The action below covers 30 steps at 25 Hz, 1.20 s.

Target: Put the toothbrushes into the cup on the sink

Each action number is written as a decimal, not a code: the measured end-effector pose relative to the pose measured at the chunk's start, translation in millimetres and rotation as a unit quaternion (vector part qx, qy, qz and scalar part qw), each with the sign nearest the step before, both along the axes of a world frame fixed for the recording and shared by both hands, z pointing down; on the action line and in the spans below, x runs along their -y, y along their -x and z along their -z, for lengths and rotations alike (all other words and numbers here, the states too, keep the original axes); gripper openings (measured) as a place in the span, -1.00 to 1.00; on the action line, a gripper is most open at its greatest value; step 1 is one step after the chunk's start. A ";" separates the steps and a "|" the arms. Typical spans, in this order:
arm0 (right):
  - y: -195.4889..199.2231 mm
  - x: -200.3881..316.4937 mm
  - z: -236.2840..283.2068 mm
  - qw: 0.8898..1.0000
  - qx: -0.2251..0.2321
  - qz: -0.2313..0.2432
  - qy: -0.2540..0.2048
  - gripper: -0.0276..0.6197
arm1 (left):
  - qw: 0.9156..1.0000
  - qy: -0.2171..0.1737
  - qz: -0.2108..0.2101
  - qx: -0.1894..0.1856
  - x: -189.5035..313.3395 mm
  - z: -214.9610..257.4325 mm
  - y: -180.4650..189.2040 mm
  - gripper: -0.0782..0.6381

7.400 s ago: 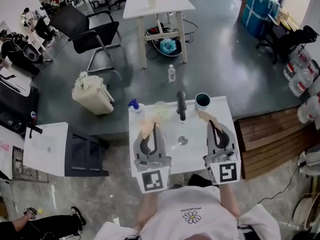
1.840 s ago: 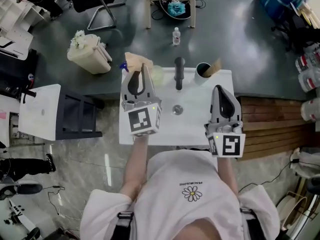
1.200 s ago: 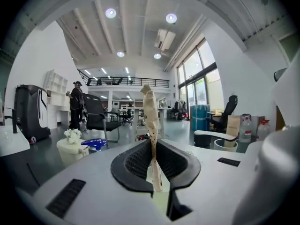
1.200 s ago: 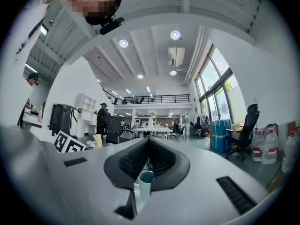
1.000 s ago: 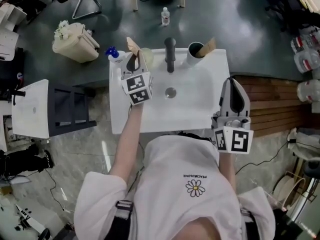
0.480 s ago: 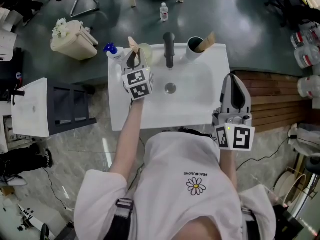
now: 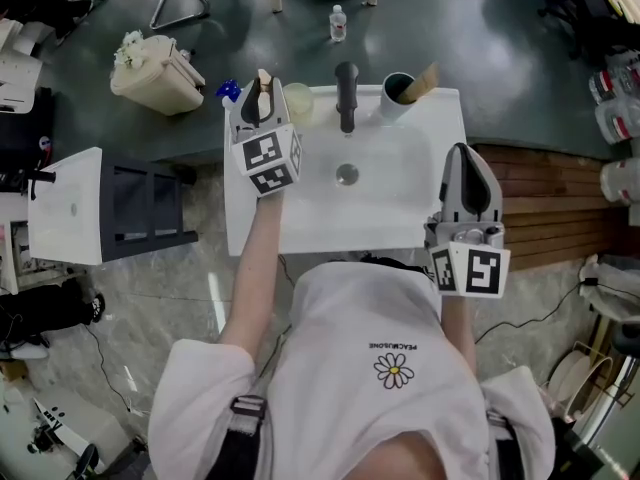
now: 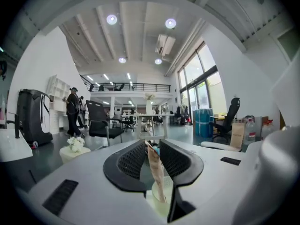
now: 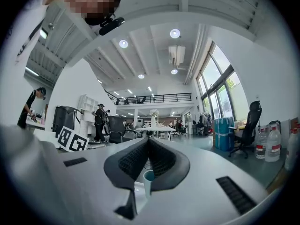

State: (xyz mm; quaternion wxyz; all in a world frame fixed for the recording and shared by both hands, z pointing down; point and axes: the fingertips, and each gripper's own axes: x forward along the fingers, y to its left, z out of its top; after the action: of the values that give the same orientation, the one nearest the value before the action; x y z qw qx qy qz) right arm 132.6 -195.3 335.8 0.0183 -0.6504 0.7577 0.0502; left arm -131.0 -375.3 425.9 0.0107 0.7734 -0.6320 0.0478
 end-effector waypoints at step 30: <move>35.3 13.2 14.4 0.997 -0.034 0.062 -0.043 -0.88 | 0.987 -0.162 -0.014 -0.004 -148.7 116.4 -25.0 -0.74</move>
State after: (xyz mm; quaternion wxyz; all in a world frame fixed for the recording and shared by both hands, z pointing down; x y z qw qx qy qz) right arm 97.3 -208.4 321.4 0.0237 -0.5989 0.7938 0.1033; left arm -106.0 -226.6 309.6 -0.1127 0.7736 -0.6208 -0.0582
